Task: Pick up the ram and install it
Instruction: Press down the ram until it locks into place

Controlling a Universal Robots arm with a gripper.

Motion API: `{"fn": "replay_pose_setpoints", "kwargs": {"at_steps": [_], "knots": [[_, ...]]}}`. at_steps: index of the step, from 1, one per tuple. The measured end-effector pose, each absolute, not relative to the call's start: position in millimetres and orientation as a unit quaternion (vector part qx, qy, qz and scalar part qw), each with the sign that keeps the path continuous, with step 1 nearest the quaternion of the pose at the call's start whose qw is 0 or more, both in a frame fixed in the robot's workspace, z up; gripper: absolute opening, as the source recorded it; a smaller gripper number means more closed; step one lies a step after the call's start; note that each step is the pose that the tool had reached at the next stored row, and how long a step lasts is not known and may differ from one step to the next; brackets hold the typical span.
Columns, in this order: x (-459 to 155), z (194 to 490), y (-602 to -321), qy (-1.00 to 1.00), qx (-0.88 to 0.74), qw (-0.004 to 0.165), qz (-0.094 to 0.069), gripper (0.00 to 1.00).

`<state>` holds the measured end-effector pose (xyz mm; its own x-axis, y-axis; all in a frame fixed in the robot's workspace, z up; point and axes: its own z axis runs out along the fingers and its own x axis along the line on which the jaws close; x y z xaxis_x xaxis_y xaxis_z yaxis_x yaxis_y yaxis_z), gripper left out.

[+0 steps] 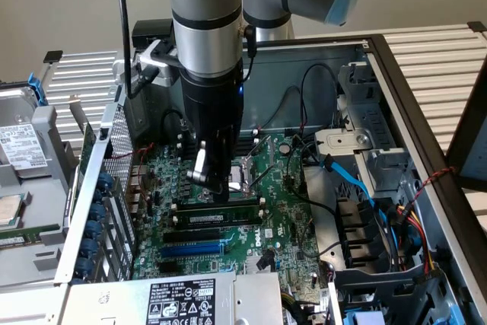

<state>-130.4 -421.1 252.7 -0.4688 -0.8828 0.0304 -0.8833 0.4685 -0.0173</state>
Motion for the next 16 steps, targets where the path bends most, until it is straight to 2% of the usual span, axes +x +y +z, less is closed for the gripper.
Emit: {"fn": "replay_pose_setpoints", "kwargs": {"at_steps": [16], "knots": [[-130.4,252.7,-421.1,-0.909,0.415,0.01,0.014,0.11]]}}
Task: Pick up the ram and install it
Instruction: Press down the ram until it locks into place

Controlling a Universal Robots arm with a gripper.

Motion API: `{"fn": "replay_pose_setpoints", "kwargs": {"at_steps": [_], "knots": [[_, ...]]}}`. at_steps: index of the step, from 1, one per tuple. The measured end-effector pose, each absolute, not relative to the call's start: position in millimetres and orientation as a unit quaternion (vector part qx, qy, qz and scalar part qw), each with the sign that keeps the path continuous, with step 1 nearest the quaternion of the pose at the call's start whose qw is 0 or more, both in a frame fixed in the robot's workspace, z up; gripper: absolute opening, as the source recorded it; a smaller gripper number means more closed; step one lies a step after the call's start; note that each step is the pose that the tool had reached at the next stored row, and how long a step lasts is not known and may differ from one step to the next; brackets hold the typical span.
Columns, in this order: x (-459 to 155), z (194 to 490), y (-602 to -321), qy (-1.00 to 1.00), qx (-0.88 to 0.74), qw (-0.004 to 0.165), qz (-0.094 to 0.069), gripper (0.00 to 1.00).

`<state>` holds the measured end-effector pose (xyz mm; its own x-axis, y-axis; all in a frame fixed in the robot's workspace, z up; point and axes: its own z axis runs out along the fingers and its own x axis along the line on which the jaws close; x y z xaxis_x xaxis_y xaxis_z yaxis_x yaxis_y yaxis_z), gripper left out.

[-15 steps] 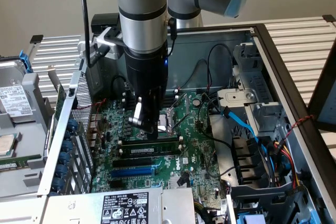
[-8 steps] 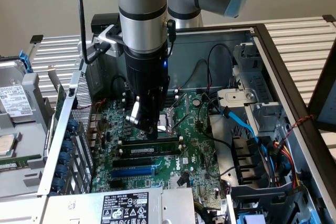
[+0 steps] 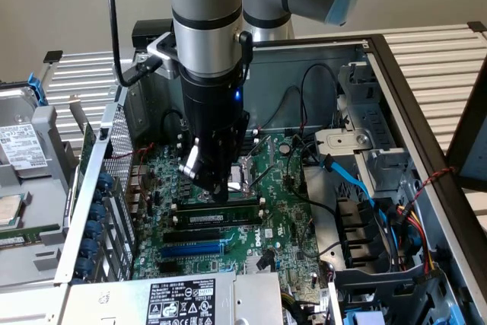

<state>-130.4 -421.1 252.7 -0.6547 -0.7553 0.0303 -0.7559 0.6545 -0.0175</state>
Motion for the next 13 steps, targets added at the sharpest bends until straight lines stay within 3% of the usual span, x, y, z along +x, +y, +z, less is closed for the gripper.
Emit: {"fn": "replay_pose_setpoints", "kwargs": {"at_steps": [13], "knots": [[-130.4,252.7,-421.1,-0.944,0.329,0.011,0.013,0.11]]}}
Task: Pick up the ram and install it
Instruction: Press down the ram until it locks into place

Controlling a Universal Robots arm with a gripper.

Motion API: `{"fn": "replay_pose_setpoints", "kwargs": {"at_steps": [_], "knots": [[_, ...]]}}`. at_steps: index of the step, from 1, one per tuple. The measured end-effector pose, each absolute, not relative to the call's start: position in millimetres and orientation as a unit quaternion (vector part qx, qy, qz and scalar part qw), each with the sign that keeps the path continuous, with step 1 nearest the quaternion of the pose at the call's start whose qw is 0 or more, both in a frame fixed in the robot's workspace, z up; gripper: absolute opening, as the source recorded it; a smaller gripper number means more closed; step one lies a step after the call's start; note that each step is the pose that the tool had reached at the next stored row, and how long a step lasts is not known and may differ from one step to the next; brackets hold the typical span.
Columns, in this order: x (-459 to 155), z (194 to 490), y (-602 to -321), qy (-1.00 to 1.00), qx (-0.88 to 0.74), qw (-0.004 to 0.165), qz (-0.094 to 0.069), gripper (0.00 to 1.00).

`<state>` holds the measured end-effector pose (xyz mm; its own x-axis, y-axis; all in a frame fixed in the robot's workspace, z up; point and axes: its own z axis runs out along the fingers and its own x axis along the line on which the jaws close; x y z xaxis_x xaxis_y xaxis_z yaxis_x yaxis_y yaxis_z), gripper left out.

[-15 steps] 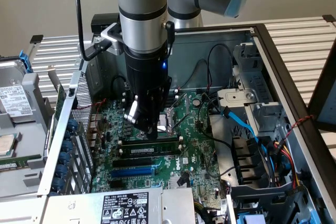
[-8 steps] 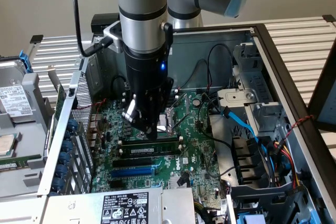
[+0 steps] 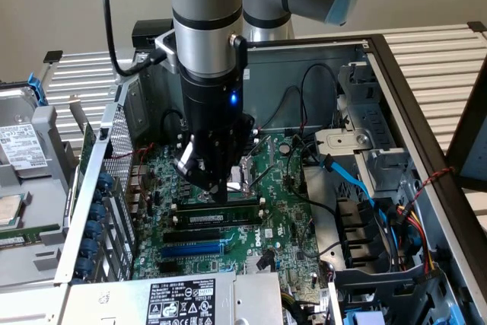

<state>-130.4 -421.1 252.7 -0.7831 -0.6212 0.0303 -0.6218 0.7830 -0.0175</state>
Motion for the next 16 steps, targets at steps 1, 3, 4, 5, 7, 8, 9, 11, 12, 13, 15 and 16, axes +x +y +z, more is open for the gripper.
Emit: {"fn": "replay_pose_setpoints", "kwargs": {"at_steps": [1,3,4,5,7,8,9,11,12,13,15,16], "knots": [[-130.4,252.7,-421.1,-0.946,0.323,0.012,0.013,0.11],[-130.4,252.7,-421.1,-0.951,0.308,0.012,0.013,0.11],[-130.4,252.7,-421.1,-0.953,0.301,0.012,0.013,0.11],[-130.4,252.7,-421.1,-0.955,0.294,0.012,0.013,0.11],[-130.4,252.7,-421.1,-0.96,0.281,0.012,0.013,0.11],[-130.4,252.7,-421.1,-0.962,0.274,0.012,0.013,0.11],[-130.4,252.7,-421.0,-0.964,0.267,0.012,0.012,0.11],[-130.4,252.7,-421.0,-0.967,0.253,0.012,0.012,0.11],[-130.4,252.7,-421.0,-0.969,0.246,0.012,0.012,0.11],[-130.4,252.7,-421.0,-0.971,0.239,0.013,0.012,0.11],[-130.4,252.7,-421.1,-0.974,0.224,0.013,0.012,0.11],[-130.4,252.7,-421.1,-0.976,0.217,0.013,0.012,0.11]]}}
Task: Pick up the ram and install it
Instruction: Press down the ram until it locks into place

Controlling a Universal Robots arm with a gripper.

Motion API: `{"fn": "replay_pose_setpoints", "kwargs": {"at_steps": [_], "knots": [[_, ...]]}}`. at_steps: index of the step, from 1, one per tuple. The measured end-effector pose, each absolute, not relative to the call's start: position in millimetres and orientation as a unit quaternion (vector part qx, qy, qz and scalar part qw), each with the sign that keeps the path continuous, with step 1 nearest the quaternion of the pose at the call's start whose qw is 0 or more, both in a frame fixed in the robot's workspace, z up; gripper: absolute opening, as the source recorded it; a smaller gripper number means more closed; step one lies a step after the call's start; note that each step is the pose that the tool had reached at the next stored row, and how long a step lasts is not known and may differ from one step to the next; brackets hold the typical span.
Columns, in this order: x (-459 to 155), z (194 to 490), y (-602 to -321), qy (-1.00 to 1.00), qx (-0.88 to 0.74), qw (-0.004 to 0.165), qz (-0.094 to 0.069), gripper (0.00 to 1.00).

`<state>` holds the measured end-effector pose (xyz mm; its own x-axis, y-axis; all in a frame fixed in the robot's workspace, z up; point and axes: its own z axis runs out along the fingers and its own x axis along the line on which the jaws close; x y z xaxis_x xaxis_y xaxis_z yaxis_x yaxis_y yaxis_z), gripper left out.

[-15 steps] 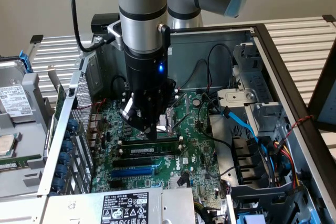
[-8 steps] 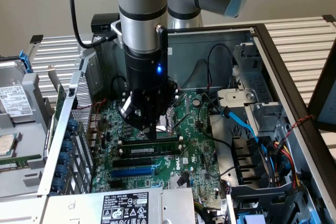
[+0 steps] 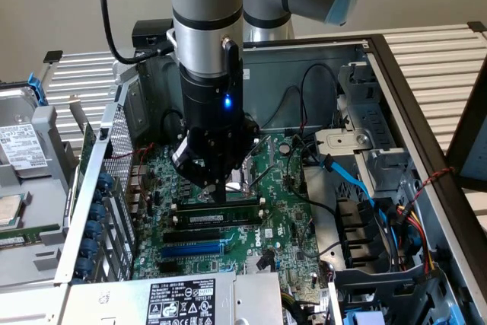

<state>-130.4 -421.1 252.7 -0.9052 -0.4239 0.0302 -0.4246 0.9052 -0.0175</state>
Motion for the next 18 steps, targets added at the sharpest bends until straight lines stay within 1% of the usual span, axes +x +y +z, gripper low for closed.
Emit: {"fn": "replay_pose_setpoints", "kwargs": {"at_steps": [13,18], "knots": [[-130.4,252.7,-421.1,-0.992,0.124,0.014,0.011,0.11],[-130.4,252.7,-421.1,-0.992,0.121,0.014,0.011,0.11]]}}
